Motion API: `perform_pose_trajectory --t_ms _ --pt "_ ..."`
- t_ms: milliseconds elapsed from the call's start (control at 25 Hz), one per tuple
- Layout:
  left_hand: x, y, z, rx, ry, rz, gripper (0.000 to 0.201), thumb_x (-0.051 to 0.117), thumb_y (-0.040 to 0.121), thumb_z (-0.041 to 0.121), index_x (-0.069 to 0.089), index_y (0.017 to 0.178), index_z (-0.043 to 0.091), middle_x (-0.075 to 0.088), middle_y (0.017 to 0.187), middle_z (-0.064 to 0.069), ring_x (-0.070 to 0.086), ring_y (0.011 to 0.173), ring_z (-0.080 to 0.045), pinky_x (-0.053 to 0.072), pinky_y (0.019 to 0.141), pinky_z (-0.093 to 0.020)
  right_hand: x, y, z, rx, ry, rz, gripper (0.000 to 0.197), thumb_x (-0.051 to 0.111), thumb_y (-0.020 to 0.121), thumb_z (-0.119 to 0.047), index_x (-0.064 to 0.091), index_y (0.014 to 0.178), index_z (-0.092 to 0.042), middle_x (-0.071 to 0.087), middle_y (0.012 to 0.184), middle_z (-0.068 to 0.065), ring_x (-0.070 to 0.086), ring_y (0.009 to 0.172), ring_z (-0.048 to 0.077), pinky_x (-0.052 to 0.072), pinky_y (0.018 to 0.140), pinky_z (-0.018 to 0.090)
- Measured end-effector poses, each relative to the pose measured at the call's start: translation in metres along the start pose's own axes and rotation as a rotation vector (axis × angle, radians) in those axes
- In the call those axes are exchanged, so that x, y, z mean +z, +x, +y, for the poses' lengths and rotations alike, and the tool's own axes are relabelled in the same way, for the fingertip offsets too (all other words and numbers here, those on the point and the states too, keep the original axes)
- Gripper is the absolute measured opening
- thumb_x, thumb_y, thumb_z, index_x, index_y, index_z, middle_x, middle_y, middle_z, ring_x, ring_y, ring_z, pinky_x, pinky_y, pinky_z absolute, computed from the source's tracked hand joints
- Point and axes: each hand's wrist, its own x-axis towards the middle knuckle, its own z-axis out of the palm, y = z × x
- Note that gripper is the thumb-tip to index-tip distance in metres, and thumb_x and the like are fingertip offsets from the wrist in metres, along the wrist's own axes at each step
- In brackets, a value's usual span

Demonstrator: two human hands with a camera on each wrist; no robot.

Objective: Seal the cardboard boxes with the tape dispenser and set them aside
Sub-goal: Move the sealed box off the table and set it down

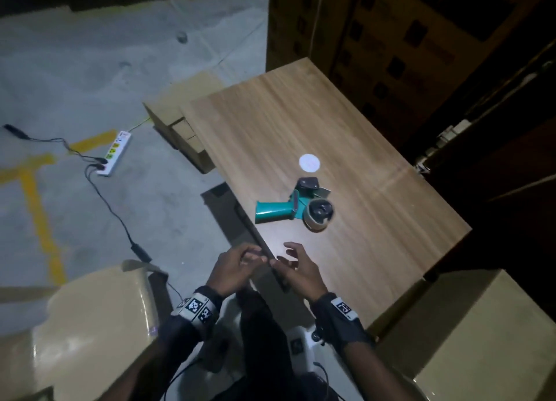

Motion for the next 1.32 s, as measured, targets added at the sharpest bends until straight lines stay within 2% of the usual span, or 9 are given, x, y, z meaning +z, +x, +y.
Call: perform_pose_trajectory --t_ms 200,280,520,680,840,1000,1040,1160,1320 --pt "-0.087 0.079 -0.002 0.005 -0.065 0.068 0.03 0.075 0.081 0.04 0.073 0.104 0.022 0.077 0.096 0.006 0.07 0.088 -0.003 0.052 0.079 -0.018 0.05 0.098 -0.092 -0.081 0.027 -0.066 0.04 0.08 0.088 -0.03 0.062 0.123 -0.024 0.065 0.117 -0.004 0.064 0.106 0.009 0.046 0.083 0.009" --pt "-0.127 0.12 0.003 -0.021 -0.039 0.088 0.023 0.078 0.085 0.037 0.073 0.103 0.024 0.077 0.096 0.006 0.071 0.088 -0.003 0.053 0.08 -0.021 0.063 0.143 -0.135 -0.125 -0.014 -0.093 0.038 0.08 0.088 -0.033 0.063 0.121 -0.026 0.068 0.115 -0.003 0.066 0.102 0.008 0.047 0.08 0.008" --pt "-0.283 0.232 0.044 -0.035 0.036 0.251 0.019 0.077 0.089 0.041 0.073 0.102 0.027 0.075 0.093 0.008 0.068 0.089 -0.001 0.044 0.069 -0.007 0.114 0.271 -0.285 -0.194 -0.005 -0.138 0.032 0.078 0.089 -0.04 0.065 0.117 -0.031 0.071 0.111 -0.007 0.067 0.096 0.002 0.046 0.071 0.007" --pt "-0.355 0.285 0.053 -0.083 -0.04 0.329 0.014 0.077 0.09 0.038 0.073 0.1 0.029 0.075 0.093 0.006 0.07 0.088 -0.007 0.052 0.078 -0.021 0.148 0.335 -0.358 -0.231 -0.026 -0.206 0.036 0.078 0.089 -0.039 0.064 0.12 -0.029 0.071 0.116 -0.003 0.067 0.105 0.008 0.052 0.085 0.02" --pt "-0.412 0.354 0.052 -0.104 -0.041 0.307 0.016 0.077 0.09 0.04 0.073 0.101 0.029 0.075 0.095 0.007 0.071 0.09 -0.01 0.057 0.081 -0.032 0.172 0.405 -0.414 -0.209 -0.003 -0.208 0.036 0.079 0.088 -0.038 0.065 0.12 -0.028 0.07 0.114 -0.004 0.067 0.103 0.011 0.054 0.089 0.027" --pt "-0.479 0.439 0.034 -0.148 0.021 0.287 0.038 0.071 0.073 0.068 0.074 0.097 0.039 0.075 0.087 0.017 0.071 0.085 -0.005 0.054 0.078 -0.029 0.203 0.482 -0.45 -0.157 0.075 -0.119 0.038 0.077 0.089 -0.039 0.06 0.122 -0.032 0.07 0.112 -0.005 0.066 0.101 0.006 0.052 0.08 0.02" --pt "-0.5 0.465 0.029 -0.141 0.012 0.281 0.035 0.072 0.074 0.066 0.074 0.096 0.038 0.075 0.085 0.017 0.071 0.084 -0.004 0.053 0.076 -0.026 0.214 0.506 -0.461 -0.133 0.078 -0.091 0.038 0.077 0.089 -0.039 0.058 0.122 -0.032 0.07 0.111 -0.005 0.066 0.101 0.006 0.049 0.078 0.017" --pt "-0.554 0.526 0.014 -0.099 0.014 0.24 0.013 0.082 0.087 0.033 0.072 0.093 0.027 0.074 0.085 0.014 0.069 0.082 -0.001 0.047 0.07 -0.011 0.249 0.569 -0.488 -0.061 0.051 -0.064 0.038 0.077 0.089 -0.042 0.056 0.12 -0.035 0.071 0.111 -0.004 0.068 0.101 0.013 0.048 0.078 0.021" --pt "-0.629 0.595 -0.013 -0.182 0.075 -0.003 0.02 0.077 0.092 0.021 0.065 0.084 0.035 0.068 0.067 0.03 0.067 0.072 0.007 0.047 0.064 -0.008 0.295 0.639 -0.531 0.074 0.08 0.052 0.036 0.076 0.09 -0.04 0.056 0.12 -0.036 0.071 0.111 -0.005 0.069 0.1 0.014 0.05 0.077 0.025"
